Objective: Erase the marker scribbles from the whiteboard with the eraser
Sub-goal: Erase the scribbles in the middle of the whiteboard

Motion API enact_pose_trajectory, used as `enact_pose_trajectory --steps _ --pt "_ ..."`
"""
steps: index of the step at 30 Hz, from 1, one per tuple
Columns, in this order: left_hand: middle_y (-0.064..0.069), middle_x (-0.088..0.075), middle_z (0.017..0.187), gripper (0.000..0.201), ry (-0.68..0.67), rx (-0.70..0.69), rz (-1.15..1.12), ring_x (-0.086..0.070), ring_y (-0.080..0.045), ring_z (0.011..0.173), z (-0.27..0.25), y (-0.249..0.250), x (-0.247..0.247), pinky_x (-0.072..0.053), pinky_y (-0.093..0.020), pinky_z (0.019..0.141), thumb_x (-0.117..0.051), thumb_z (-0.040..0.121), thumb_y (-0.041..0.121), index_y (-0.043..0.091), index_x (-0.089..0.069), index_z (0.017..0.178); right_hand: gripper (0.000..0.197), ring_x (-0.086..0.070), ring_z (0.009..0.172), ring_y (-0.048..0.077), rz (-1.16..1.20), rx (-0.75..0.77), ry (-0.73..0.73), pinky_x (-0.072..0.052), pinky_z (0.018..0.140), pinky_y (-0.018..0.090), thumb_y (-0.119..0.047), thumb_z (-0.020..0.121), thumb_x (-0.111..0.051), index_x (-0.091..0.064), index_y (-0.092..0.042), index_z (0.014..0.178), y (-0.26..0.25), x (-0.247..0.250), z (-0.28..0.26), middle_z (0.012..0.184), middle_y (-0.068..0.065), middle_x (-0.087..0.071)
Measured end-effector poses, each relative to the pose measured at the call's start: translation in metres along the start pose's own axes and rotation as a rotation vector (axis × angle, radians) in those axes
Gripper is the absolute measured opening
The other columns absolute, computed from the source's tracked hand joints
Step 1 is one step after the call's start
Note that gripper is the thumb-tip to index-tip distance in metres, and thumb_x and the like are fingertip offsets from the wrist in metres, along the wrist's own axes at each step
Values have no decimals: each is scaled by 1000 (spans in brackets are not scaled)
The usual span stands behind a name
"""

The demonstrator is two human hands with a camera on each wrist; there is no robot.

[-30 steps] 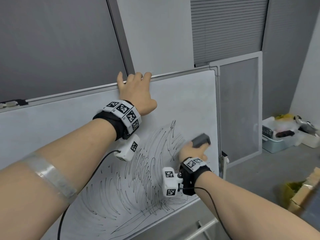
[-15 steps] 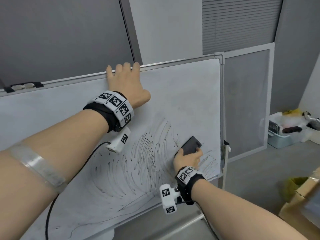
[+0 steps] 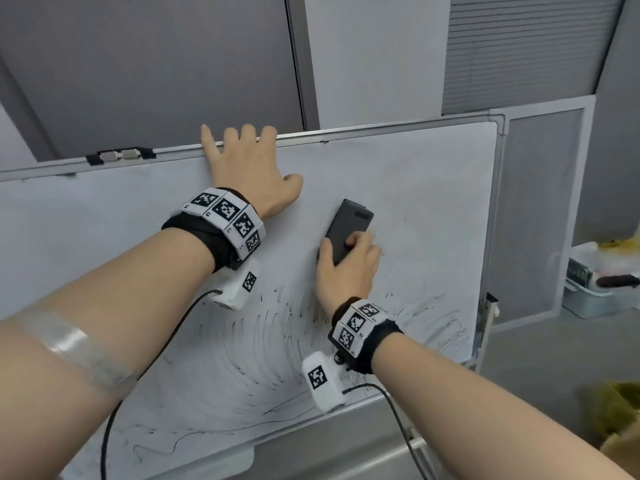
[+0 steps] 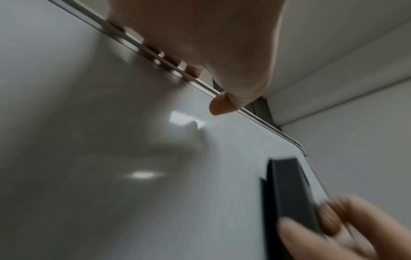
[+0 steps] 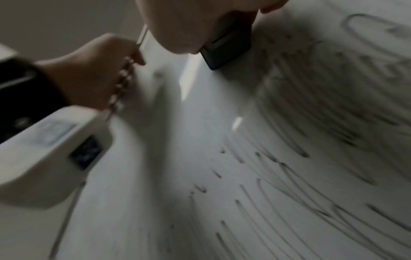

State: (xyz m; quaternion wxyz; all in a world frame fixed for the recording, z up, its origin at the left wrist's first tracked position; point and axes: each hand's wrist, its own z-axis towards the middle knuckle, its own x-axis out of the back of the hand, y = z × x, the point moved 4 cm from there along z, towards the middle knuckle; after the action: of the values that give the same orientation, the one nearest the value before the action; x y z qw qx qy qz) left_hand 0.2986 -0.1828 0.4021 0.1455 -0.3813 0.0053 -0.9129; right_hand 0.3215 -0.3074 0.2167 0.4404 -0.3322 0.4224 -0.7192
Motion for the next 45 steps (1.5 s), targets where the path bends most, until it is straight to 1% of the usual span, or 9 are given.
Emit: enact_pose_trajectory --steps 8,16,20,28,30,33,39,42,45 --pt "-5 -56 118 67 -58 -37 -52 -46 -33 118 5 -10 -2 -2 -63 115 -47 70 59 24 -48 128 31 -53 101 40 -113 -693 112 -44 89 44 -39 90 -58 -35 -22 100 133 36 -27 116 17 -45" --pt "-4 -54 122 68 -72 -55 -55 -44 -31 121 3 -12 0 -2 -63 115 -47 70 58 25 -45 130 27 -43 93 25 23 -21 63 -38 79 34 -37 88 -62 -42 -23 95 -23 -3 6 102 3 -41" --pt "-4 -54 123 67 -97 -75 -83 -44 -30 122 5 -13 3 -3 -60 116 -48 71 55 27 -44 132 23 -43 97 27 22 -110 111 -32 79 31 -35 89 -60 -40 -25 96 -5 6 13 105 4 -40" --pt "-2 -54 123 67 -103 -83 -91 -44 -29 122 2 -10 7 -3 -61 116 -49 71 53 27 -44 132 25 -53 98 38 -234 -623 77 -36 83 41 -32 91 -54 -40 -19 107 119 80 20 120 23 -50" --pt "-2 -53 124 68 -108 -93 -96 -44 -29 123 0 -5 8 -3 -61 116 -49 71 54 27 -43 134 25 -52 94 36 -212 -588 101 -39 82 42 -32 92 -54 -40 -18 108 111 82 24 120 22 -50" --pt "-1 -53 125 70 -116 -95 -100 -43 -29 124 -2 -5 10 -2 -61 116 -49 71 55 27 -42 135 24 -53 94 33 -120 -267 107 -39 81 34 -35 91 -57 -43 -20 103 47 60 29 110 10 -47" --pt "-5 -58 112 64 -14 -50 -84 -49 -31 113 -13 -29 18 -7 -60 116 -44 70 55 21 -52 123 31 -48 82 17 -84 124 -115 -41 71 31 -50 88 -59 -40 -27 96 -42 -3 -25 99 -3 -43" --pt "-4 -56 101 60 114 27 -17 -51 -30 106 -26 -57 18 -5 -66 113 -43 67 57 18 -54 111 30 -49 86 21 -135 12 -89 -41 73 32 -46 89 -60 -39 -26 97 0 -11 -55 101 0 -43" --pt "-3 -56 103 62 90 35 14 -49 -29 107 -36 -81 18 -6 -68 112 -43 67 58 19 -52 115 29 -51 88 31 -178 -345 -61 -45 79 39 -37 90 -61 -39 -20 96 67 -3 -77 104 9 -46"
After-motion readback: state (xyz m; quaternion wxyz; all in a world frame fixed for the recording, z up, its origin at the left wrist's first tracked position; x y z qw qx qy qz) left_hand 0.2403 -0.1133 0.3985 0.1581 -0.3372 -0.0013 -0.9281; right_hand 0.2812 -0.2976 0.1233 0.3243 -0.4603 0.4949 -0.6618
